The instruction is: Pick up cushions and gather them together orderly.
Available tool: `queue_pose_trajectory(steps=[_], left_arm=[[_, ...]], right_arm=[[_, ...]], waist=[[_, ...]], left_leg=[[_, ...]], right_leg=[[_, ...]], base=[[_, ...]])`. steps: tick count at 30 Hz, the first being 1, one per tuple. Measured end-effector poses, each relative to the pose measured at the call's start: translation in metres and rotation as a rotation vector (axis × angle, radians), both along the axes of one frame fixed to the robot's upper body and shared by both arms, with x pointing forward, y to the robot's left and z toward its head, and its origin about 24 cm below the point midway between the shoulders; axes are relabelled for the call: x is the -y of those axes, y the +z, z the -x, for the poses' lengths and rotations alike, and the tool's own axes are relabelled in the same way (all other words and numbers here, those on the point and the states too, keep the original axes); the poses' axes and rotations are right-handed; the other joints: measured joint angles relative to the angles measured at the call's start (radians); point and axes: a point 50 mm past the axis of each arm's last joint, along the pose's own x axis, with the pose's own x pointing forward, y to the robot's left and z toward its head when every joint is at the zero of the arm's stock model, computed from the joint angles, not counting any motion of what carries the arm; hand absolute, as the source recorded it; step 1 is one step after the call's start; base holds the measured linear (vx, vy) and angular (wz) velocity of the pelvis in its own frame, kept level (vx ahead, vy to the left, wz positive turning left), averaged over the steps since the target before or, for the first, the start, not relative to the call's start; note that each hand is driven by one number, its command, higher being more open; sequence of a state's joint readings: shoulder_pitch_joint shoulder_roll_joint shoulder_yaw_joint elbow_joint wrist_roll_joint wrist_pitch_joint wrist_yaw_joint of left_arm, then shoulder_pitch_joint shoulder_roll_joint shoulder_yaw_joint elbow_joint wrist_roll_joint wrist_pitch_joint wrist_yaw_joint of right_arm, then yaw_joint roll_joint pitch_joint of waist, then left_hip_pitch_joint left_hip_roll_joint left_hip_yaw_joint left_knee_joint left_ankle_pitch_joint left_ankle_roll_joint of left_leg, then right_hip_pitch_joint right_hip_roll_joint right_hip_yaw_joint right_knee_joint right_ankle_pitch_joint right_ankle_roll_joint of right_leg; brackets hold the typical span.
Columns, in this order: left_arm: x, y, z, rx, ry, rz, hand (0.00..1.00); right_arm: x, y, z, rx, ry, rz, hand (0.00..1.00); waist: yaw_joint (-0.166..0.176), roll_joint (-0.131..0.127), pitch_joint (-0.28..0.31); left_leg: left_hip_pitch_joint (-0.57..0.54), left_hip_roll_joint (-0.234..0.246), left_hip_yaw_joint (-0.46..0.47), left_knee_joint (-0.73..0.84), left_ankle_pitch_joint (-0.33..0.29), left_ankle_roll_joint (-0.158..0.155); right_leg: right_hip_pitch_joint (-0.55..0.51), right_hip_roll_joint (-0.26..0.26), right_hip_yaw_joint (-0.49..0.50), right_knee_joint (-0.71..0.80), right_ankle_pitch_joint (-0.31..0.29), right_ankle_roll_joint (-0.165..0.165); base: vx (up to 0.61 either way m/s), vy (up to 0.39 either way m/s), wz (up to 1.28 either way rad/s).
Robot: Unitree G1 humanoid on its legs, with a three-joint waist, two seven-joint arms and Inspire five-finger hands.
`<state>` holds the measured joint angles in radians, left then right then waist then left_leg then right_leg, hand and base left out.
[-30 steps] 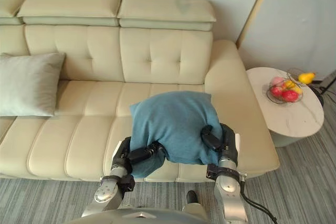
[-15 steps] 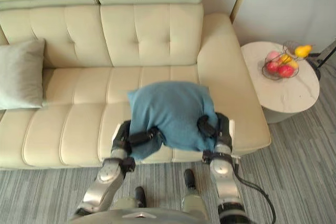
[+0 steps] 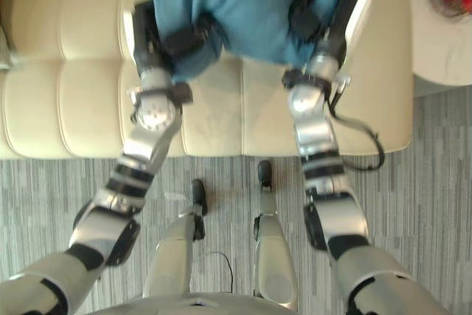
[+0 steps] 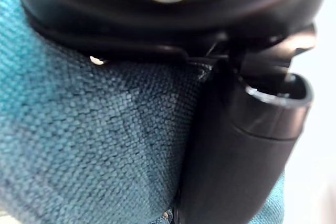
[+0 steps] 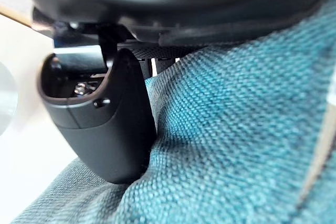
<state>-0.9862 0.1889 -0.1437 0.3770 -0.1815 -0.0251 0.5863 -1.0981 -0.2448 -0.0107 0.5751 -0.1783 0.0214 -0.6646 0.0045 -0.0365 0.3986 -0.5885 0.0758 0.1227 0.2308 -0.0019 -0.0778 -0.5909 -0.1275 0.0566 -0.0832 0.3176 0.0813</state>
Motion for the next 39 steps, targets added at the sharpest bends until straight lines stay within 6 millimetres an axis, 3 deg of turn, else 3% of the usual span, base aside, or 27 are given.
queue_pose_trajectory(steps=[3, 6, 17, 23, 25, 28, 34, 39], left_arm=[[-0.009, 0.03, -0.007, 0.044, 0.092, 0.04, 1.0], [-0.025, 0.043, -0.015, 0.026, 0.168, 0.122, 1.0], [-0.03, 0.043, -0.034, -0.079, 0.093, 0.087, 1.0], [-0.028, 0.026, -0.038, -0.133, 0.056, 0.061, 1.0], [-0.033, 0.004, -0.039, -0.184, 0.058, 0.057, 1.0], [-0.04, -0.017, -0.036, -0.211, 0.061, 0.058, 1.0], [-0.065, -0.049, -0.021, -0.216, 0.077, 0.034, 1.0], [-0.087, -0.084, 0.009, -0.199, 0.074, 0.02, 1.0]], right_arm=[[-0.008, 0.032, -0.008, 0.013, -0.011, -0.006, 1.0], [-0.01, 0.046, -0.016, -0.041, -0.008, -0.007, 1.0], [0.007, 0.047, -0.022, -0.116, 0.117, -0.16, 1.0], [0.018, 0.008, -0.025, -0.196, 0.128, -0.165, 1.0], [0.027, -0.016, -0.023, -0.225, 0.117, -0.174, 1.0], [0.041, -0.033, -0.015, -0.215, 0.096, -0.215, 1.0], [0.068, -0.073, 0.013, -0.204, 0.043, -0.239, 1.0], [0.082, -0.107, 0.056, -0.184, 0.071, -0.178, 1.0]], waist=[[0.0, 0.003, 0.047], [0.006, 0.003, 0.047], [0.019, 0.014, 0.056], [0.022, 0.019, 0.061], [0.022, 0.019, 0.061], [0.027, 0.019, 0.061], [0.041, 0.019, 0.061], [0.045, 0.019, 0.058]], left_leg=[[-0.04, -0.01, -0.026, -0.003, 0.016, 0.002], [-0.091, -0.014, -0.045, 0.01, 0.017, 0.002], [-0.171, -0.031, -0.1, 0.046, 0.017, 0.003], [-0.167, -0.013, -0.107, 0.059, 0.017, 0.003], [-0.136, -0.007, -0.107, 0.059, 0.017, 0.002], [-0.105, 0.0, -0.107, 0.058, 0.017, 0.002], [-0.036, 0.013, -0.107, 0.054, 0.016, -0.005], [0.079, 0.03, -0.104, 0.033, 0.005, -0.021]], right_leg=[[-0.029, -0.009, -0.021, 0.0, 0.006, 0.001], [-0.062, -0.014, -0.04, 0.0, 0.01, -0.001], [-0.092, -0.031, -0.114, 0.0, 0.01, -0.001], [-0.078, -0.017, -0.12, 0.001, 0.01, -0.001], [-0.047, -0.012, -0.12, 0.002, 0.008, -0.003], [-0.026, -0.007, -0.126, 0.019, -0.003, -0.011], [0.018, 0.007, -0.129, 0.064, -0.041, -0.023], [0.109, 0.022, -0.131, 0.091, -0.079, -0.029]], base=[[0.02, 0.061, 0.24], [0.04, 0.057, 0.2], [0.07, 0.068, 0.16], [0.06, 0.02, -0.01], [0.08, 0.014, -0.05], [0.06, 0.012, -0.04], [0.06, -0.002, -0.05], [0.1, -0.017, -0.07]])
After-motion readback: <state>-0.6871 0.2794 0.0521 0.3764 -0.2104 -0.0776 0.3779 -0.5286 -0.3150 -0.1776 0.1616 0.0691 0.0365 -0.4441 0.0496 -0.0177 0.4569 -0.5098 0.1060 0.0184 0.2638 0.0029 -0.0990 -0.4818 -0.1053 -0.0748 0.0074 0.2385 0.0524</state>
